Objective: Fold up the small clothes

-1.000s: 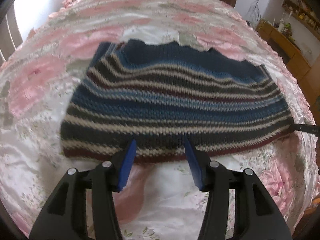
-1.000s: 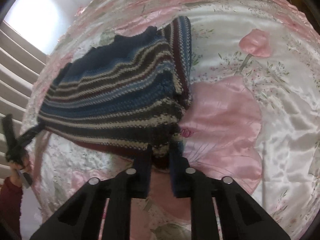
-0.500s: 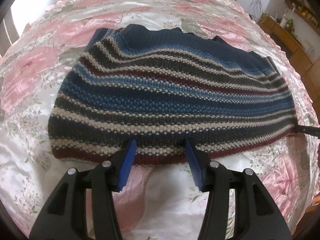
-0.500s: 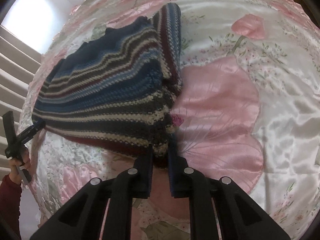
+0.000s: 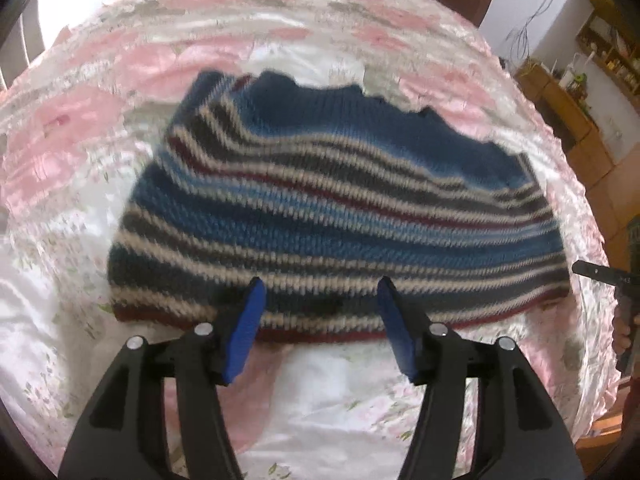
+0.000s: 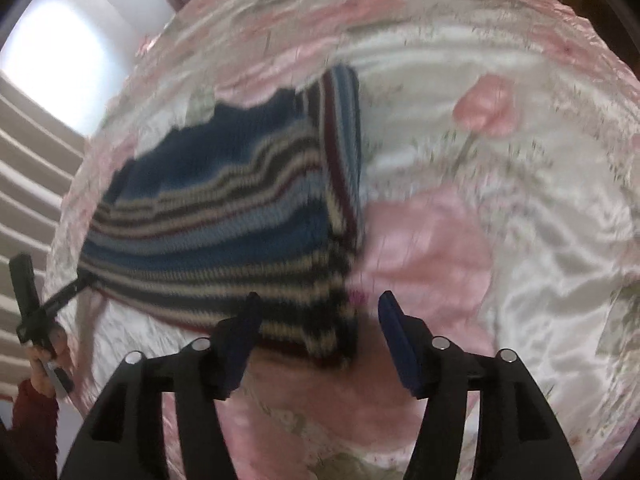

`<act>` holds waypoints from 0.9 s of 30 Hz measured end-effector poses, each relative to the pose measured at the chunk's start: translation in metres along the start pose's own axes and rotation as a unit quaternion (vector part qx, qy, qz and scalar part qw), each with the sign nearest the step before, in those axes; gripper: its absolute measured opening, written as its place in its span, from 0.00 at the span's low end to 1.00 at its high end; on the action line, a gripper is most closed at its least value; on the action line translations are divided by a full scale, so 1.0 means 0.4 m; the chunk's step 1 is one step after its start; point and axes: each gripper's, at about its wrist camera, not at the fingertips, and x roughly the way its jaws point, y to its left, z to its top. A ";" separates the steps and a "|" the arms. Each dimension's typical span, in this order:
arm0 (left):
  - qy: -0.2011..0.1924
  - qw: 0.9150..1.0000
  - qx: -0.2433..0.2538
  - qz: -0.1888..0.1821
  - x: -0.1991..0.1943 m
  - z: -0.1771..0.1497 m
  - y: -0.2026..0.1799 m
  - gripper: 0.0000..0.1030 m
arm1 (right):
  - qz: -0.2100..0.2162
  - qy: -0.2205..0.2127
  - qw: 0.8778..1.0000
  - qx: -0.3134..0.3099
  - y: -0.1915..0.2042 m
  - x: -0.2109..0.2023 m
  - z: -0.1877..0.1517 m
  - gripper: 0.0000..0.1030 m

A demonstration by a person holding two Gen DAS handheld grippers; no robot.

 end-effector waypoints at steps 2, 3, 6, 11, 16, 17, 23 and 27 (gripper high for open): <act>-0.008 1.000 -0.001 0.004 -0.003 0.021 -0.004 0.57 | 0.001 0.005 1.000 0.007 -0.002 0.011 0.029 0.71; -0.009 1.000 -0.004 0.007 -0.001 0.030 -0.004 0.57 | 0.000 0.008 1.000 0.009 -0.003 0.022 0.048 0.72; -0.007 1.000 -0.010 0.012 0.016 0.060 -0.002 0.57 | 0.001 0.015 1.000 0.019 -0.001 0.051 0.076 0.72; -0.006 1.000 -0.005 0.028 0.053 0.101 0.006 0.57 | -0.001 0.028 0.999 0.029 -0.016 0.098 0.098 0.72; 0.005 0.999 -0.007 0.040 0.088 0.116 0.031 0.57 | -0.002 0.041 0.998 0.040 -0.032 0.143 0.103 0.71; 0.007 0.999 -0.009 0.038 0.092 0.116 0.036 0.57 | -0.002 0.043 0.998 0.040 -0.034 0.151 0.102 0.71; 0.012 0.999 0.000 0.037 0.110 0.106 0.047 0.58 | 0.021 0.038 0.998 0.047 -0.043 0.174 0.096 0.61; 0.014 0.999 0.007 0.038 0.114 0.102 0.046 0.59 | 0.045 0.039 0.997 0.052 -0.034 0.189 0.092 0.43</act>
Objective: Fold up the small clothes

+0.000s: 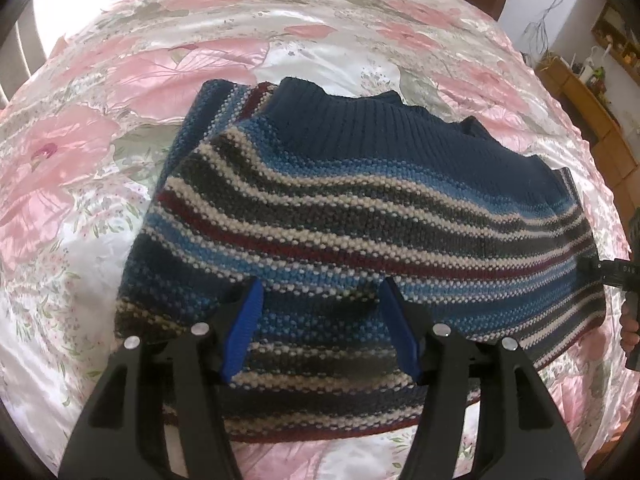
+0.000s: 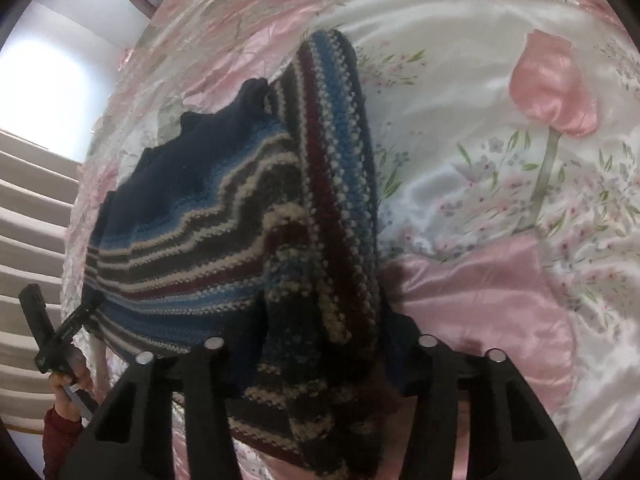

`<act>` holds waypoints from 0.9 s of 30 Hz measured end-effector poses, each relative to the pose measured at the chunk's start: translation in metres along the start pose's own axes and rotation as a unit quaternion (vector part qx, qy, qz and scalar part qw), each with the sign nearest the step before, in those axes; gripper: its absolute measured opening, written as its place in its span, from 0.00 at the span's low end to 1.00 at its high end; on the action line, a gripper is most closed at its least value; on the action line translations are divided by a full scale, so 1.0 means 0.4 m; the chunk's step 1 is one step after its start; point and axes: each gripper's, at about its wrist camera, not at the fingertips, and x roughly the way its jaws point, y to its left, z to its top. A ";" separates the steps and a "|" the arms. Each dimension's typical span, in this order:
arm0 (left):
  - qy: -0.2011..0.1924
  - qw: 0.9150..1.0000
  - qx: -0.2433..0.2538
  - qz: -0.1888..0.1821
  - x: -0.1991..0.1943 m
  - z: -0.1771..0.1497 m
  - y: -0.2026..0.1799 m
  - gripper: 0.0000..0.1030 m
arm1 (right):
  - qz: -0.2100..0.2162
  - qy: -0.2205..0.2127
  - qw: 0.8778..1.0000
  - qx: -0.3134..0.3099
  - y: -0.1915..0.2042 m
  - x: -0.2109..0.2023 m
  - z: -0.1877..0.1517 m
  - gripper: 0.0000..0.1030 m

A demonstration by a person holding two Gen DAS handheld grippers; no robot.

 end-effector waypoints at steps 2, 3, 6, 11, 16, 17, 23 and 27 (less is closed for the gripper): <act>0.003 1.000 0.002 0.001 0.001 0.000 -0.001 0.59 | 0.009 -0.003 1.000 -0.002 0.006 -0.005 -0.003 0.34; 0.005 1.000 0.004 0.003 0.000 -0.001 -0.002 0.59 | 0.012 -0.008 1.000 -0.004 0.010 -0.012 -0.008 0.30; 0.011 1.000 0.008 0.005 -0.001 -0.003 -0.005 0.59 | 0.021 -0.019 0.999 -0.014 0.027 -0.046 -0.012 0.26; 0.023 1.000 0.016 0.000 -0.015 -0.010 -0.018 0.61 | 0.049 -0.030 0.998 -0.025 0.046 -0.128 -0.021 0.24; 0.035 0.998 0.035 -0.031 -0.024 -0.033 -0.057 0.63 | 0.035 -0.021 0.999 -0.007 -0.013 -0.166 -0.029 0.24; 0.039 0.998 0.037 -0.037 -0.019 -0.039 -0.066 0.64 | 0.030 -0.016 0.999 0.003 -0.028 -0.157 -0.033 0.24; 0.039 0.998 0.047 -0.032 0.006 -0.058 -0.083 0.68 | 0.018 -0.004 0.999 0.027 -0.073 -0.075 -0.054 0.26; 0.036 0.998 0.045 -0.036 0.017 -0.065 -0.073 0.68 | 0.016 -0.006 0.999 0.031 -0.084 -0.050 -0.056 0.27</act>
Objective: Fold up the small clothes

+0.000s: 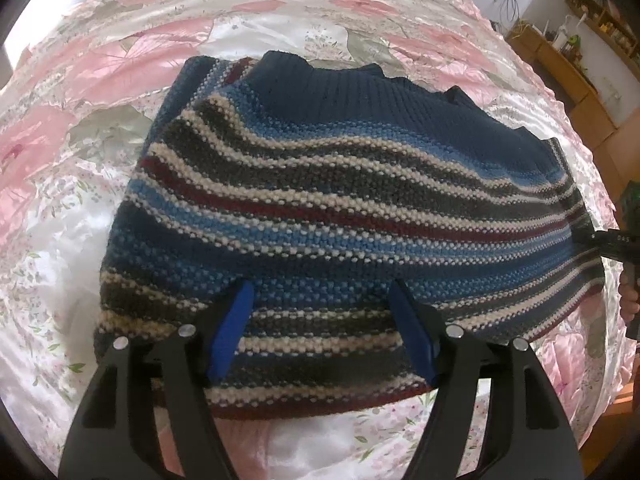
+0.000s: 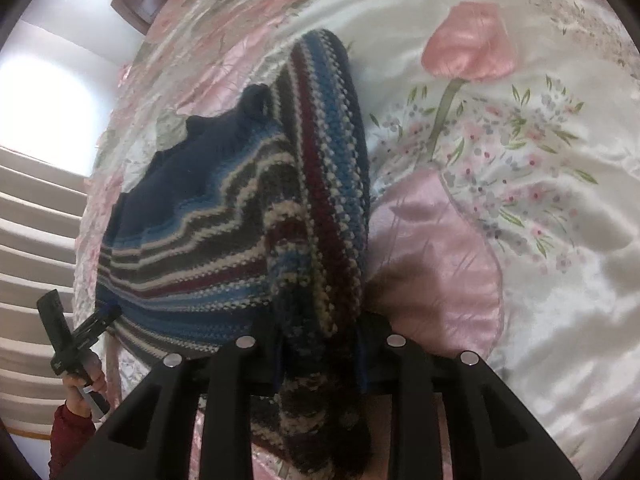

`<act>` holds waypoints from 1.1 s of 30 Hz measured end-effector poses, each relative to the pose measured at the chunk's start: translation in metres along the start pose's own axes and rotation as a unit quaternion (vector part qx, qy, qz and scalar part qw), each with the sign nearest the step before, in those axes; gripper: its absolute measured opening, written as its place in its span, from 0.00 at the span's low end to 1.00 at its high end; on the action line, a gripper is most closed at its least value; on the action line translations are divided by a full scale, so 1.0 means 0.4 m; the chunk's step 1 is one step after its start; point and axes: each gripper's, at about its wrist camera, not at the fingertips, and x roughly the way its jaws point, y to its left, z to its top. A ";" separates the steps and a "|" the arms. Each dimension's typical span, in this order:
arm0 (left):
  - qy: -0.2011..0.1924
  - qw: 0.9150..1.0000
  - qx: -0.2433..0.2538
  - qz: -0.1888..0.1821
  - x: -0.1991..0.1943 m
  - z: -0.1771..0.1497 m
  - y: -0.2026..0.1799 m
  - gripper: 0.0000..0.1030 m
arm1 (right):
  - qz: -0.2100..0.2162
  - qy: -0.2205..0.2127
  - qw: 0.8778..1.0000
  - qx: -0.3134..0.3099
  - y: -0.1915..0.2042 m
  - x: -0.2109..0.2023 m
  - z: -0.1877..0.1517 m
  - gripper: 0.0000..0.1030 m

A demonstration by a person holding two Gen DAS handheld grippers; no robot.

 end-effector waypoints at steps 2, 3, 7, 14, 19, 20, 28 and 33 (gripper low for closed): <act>-0.002 1.000 0.004 0.004 0.007 -0.004 -0.003 0.68 | -0.008 -0.001 1.000 -0.002 0.002 0.003 -0.002 0.27; -0.002 1.000 0.005 0.006 0.012 -0.005 -0.005 0.68 | -0.012 -0.001 1.000 -0.002 0.004 0.002 -0.003 0.27; 0.000 1.000 0.001 0.005 0.018 0.001 -0.007 0.69 | -0.044 0.004 0.999 0.003 0.031 -0.006 0.005 0.27; -0.026 0.999 -0.013 -0.022 -0.064 0.007 0.006 0.71 | -0.063 -0.009 0.998 -0.029 0.185 -0.070 0.023 0.27; -0.044 0.999 -0.007 -0.026 -0.110 -0.002 0.013 0.71 | -0.057 -0.002 0.996 -0.065 0.338 -0.059 0.037 0.27; -0.045 0.999 -0.005 -0.027 -0.114 -0.002 0.012 0.71 | -0.059 0.000 0.996 -0.073 0.366 -0.051 0.038 0.27; -0.049 0.998 0.000 -0.037 -0.129 -0.019 0.030 0.71 | -0.051 0.018 0.990 -0.131 0.557 0.036 0.032 0.27; -0.049 0.998 -0.007 -0.038 -0.134 -0.031 0.050 0.71 | -0.051 0.040 0.984 -0.164 0.634 0.106 -0.003 0.27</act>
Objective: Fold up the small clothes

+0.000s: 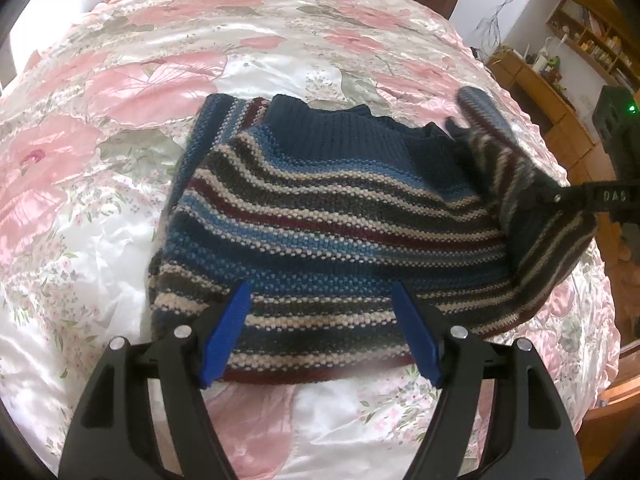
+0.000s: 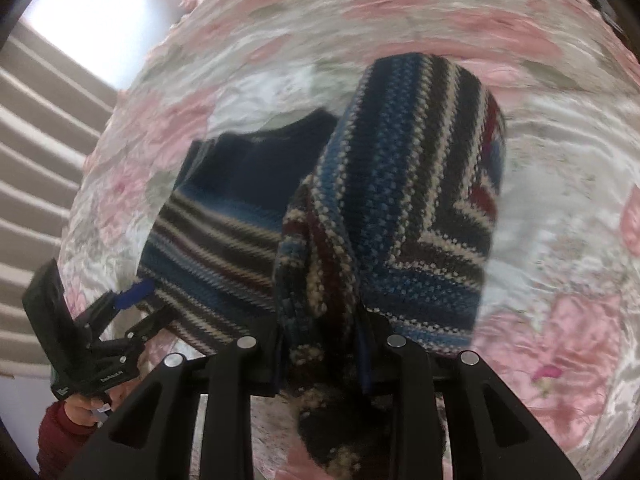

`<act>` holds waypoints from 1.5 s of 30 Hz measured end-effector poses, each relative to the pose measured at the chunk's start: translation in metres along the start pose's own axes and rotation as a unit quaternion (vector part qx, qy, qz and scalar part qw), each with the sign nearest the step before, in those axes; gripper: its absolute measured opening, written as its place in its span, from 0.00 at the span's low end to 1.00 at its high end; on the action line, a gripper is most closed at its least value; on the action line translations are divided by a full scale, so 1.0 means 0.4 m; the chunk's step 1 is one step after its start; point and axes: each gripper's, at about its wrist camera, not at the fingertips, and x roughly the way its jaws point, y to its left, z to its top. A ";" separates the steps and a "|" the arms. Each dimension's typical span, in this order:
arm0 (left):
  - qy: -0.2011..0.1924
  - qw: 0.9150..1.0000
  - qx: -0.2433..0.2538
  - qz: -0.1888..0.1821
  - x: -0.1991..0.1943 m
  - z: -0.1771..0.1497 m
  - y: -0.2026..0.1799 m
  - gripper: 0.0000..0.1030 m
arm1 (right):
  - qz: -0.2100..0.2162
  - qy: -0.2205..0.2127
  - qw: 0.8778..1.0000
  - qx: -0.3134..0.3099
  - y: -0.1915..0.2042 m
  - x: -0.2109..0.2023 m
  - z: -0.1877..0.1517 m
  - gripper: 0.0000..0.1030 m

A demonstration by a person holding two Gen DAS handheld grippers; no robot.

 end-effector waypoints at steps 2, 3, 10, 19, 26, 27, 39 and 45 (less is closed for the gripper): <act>0.001 1.000 -0.004 -0.001 -0.001 -0.003 0.009 0.71 | -0.007 0.008 1.000 -0.010 0.027 0.030 -0.007 0.27; 0.002 1.000 -0.005 -0.001 -0.001 -0.006 0.011 0.71 | -0.015 0.012 1.000 -0.018 0.042 0.052 -0.011 0.27; 0.010 1.000 -0.011 0.000 0.005 -0.013 0.022 0.71 | 0.010 0.026 0.999 -0.025 0.080 0.114 -0.026 0.57; 0.011 1.000 -0.011 -0.012 0.007 0.005 -0.028 0.71 | 0.066 -0.029 0.997 0.014 -0.012 -0.039 -0.057 0.57; 0.017 0.999 -0.001 -0.045 0.040 0.043 -0.141 0.76 | 0.010 -0.030 0.998 0.050 -0.190 -0.071 -0.120 0.57; 0.020 0.999 -0.001 -0.049 0.048 0.050 -0.154 0.77 | 0.005 -0.029 0.998 0.056 -0.209 -0.065 -0.129 0.57; 0.087 0.988 -0.070 -0.106 0.202 0.100 -0.230 0.77 | 0.018 -0.021 0.996 0.083 -0.367 -0.021 -0.227 0.57; 0.102 0.984 -0.073 -0.124 0.245 0.116 -0.278 0.74 | 0.027 -0.023 0.995 0.089 -0.396 -0.014 -0.246 0.57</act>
